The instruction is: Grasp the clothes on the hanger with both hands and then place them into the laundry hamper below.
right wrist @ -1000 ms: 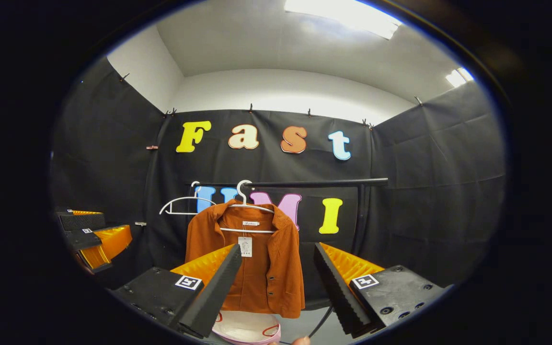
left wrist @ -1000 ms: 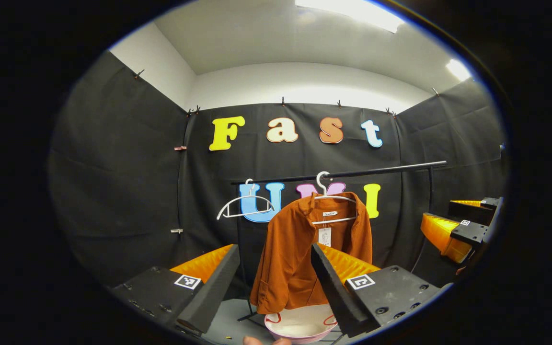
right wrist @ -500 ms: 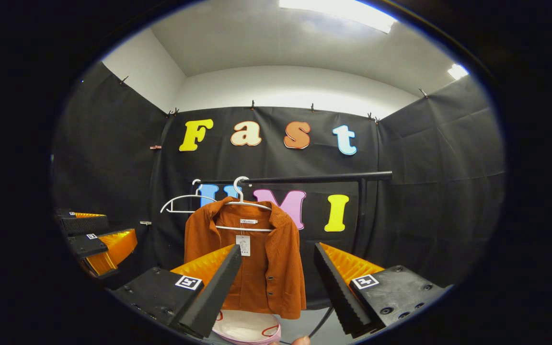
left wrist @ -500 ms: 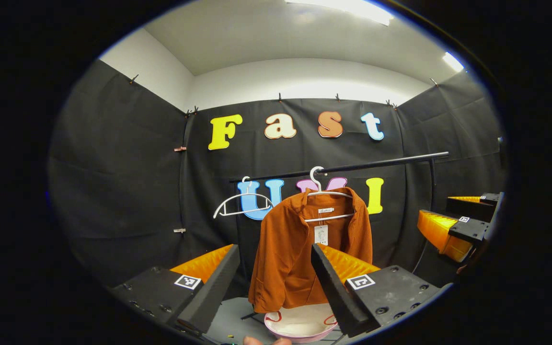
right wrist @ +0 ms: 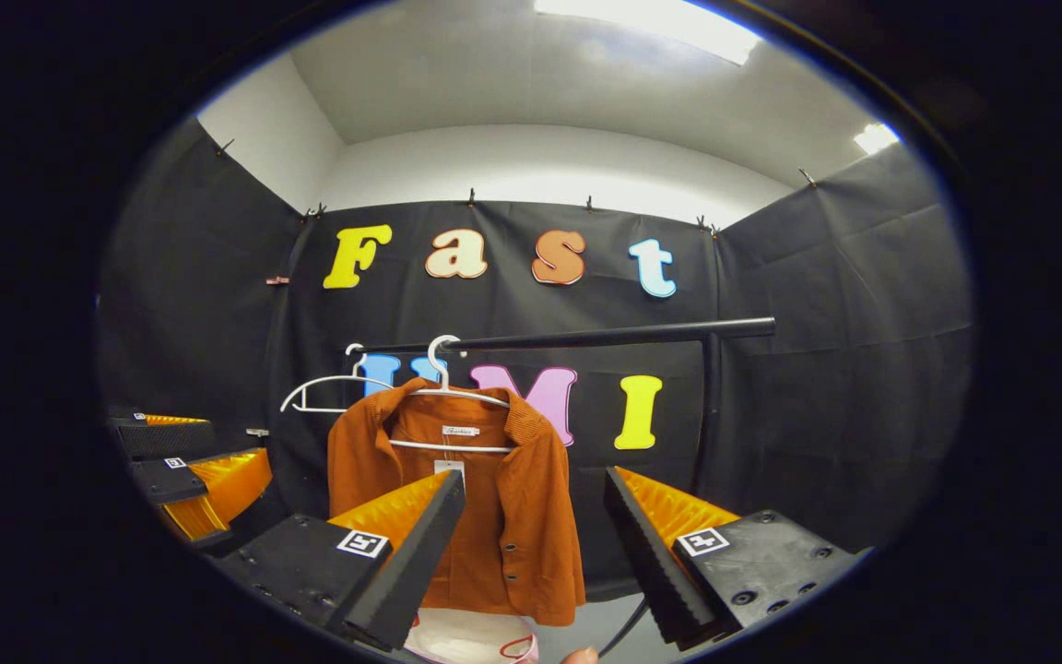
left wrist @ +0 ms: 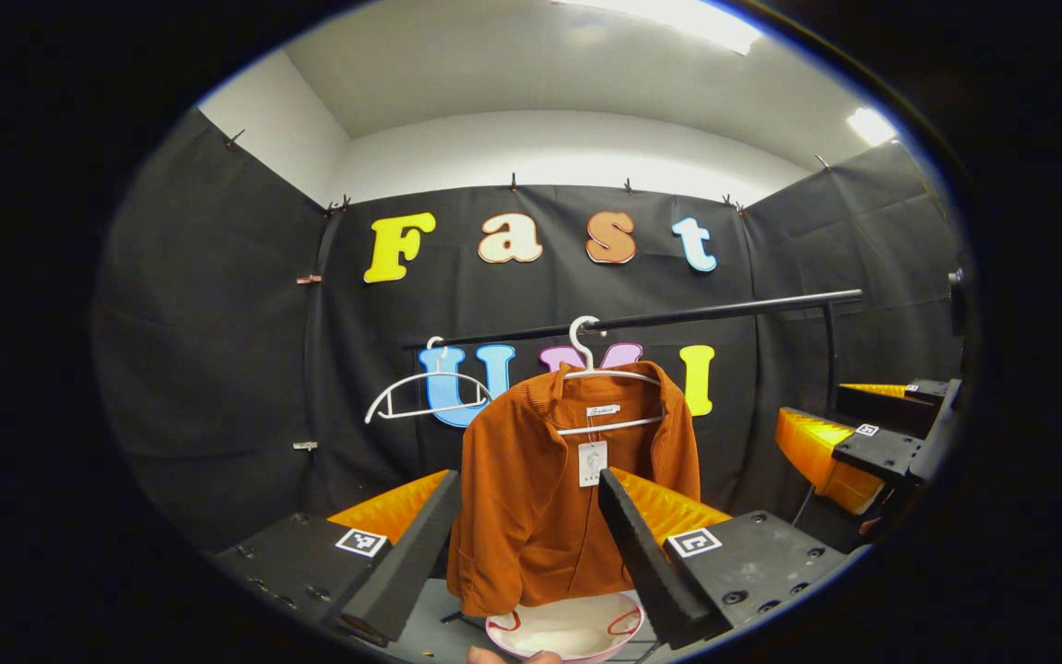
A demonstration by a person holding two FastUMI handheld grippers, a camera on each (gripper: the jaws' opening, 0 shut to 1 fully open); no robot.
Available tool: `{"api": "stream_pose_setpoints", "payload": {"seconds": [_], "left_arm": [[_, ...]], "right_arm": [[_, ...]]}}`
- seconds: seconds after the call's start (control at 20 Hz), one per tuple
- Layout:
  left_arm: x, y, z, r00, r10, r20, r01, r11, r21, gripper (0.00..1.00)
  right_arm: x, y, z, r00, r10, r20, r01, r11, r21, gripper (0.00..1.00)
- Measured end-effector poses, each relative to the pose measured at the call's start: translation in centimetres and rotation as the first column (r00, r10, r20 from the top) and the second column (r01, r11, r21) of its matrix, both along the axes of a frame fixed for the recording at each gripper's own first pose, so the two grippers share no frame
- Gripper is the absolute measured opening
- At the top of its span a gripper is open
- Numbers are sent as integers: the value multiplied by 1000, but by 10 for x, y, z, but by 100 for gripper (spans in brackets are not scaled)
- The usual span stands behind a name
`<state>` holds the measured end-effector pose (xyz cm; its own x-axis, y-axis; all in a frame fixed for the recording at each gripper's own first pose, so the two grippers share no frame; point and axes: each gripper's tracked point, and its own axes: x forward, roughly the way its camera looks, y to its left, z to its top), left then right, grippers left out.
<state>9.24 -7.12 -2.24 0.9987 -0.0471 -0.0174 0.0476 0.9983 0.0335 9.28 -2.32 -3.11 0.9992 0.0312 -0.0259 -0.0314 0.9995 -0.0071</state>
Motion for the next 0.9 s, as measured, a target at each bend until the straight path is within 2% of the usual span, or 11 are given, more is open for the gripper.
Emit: {"api": "stream_pose_setpoints", "payload": {"seconds": [0.05, 0.1, 0.15, 0.2, 0.4, 0.45, 0.5, 0.7, 0.9], "left_arm": [[10, 2, -4, 1000, 3, -3, -3, 1000, -2, 98], [23, 2, -7, 1000, 5, -5, -5, 1000, -6, 92], [35, 1, -10, 1000, 11, -4, -11, 1000, -9, 92], [49, -1, -13, 1000, 15, -3, -15, 1000, -8, 95], [103, -12, -29, 1000, 29, -5, -29, 999, 18, 95], [117, -18, -33, 1000, 26, -10, -25, 999, 20, 98], [131, -22, -40, 999, 27, -19, -27, 999, 21, 92], [180, -25, -59, 997, 73, -33, -72, 997, 32, 97], [224, -23, -77, 992, 120, -35, -117, 991, 69, 97]], "right_arm": [[7, 2, -1, 1000, 2, 1, -2, 1000, 0, 98], [16, 5, -2, 1000, 7, 6, -7, 1000, 6, 98], [25, 6, -5, 1000, 8, 9, -8, 1000, 12, 98], [37, 8, -9, 1000, 14, 13, -15, 1000, 17, 98], [86, 13, -35, 999, 37, -11, -37, 998, 54, 98], [99, 13, -43, 999, 43, -23, -42, 997, 64, 98], [111, 14, -53, 998, 47, -37, -45, 996, 73, 98], [150, 15, -78, 996, 64, -58, -60, 995, 76, 98], [181, 25, -99, 994, 88, -72, -85, 995, 54, 98]]}}
